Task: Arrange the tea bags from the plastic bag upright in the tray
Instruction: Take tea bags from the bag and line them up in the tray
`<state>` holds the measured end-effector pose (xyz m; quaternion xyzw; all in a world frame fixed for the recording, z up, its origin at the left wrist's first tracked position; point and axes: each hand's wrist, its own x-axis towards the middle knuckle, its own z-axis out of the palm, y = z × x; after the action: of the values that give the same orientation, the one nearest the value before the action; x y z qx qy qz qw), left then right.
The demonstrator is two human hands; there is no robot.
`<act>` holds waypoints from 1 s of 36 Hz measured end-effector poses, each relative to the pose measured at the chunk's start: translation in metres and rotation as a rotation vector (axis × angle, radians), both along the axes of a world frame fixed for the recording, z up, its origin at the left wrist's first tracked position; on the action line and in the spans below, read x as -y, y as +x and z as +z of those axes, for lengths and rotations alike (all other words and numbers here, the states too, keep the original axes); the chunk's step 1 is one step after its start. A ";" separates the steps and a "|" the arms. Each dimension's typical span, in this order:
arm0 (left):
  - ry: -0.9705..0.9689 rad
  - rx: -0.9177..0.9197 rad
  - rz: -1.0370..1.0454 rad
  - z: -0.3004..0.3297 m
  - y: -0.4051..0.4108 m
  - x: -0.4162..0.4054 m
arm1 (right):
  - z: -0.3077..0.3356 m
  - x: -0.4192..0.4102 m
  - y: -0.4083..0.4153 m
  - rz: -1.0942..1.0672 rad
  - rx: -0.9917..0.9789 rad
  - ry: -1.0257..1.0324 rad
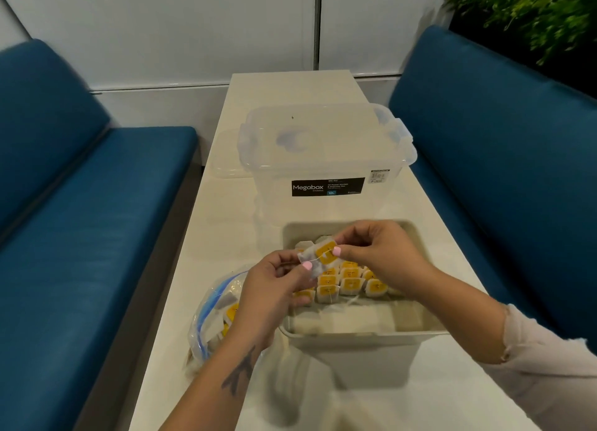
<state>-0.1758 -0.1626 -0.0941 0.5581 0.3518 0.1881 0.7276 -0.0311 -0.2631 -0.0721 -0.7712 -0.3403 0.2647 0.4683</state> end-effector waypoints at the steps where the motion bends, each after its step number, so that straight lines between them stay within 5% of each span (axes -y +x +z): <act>1: 0.071 -0.040 -0.019 -0.002 0.000 0.001 | 0.002 0.001 0.002 0.011 0.056 -0.035; 10: 0.716 -0.416 -0.084 -0.015 -0.008 0.002 | 0.007 0.013 0.011 0.164 0.466 -0.359; 17: 0.769 -0.504 -0.105 -0.013 -0.012 0.004 | -0.020 0.016 0.015 0.266 0.818 -0.592; 36: 0.766 -0.549 -0.130 -0.010 -0.015 0.003 | -0.060 0.008 0.014 0.302 0.937 -0.690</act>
<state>-0.1910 -0.1658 -0.1040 0.8363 0.4006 0.1039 0.3597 -0.0169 -0.2708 -0.1317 -0.8562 -0.5110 0.0553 -0.0517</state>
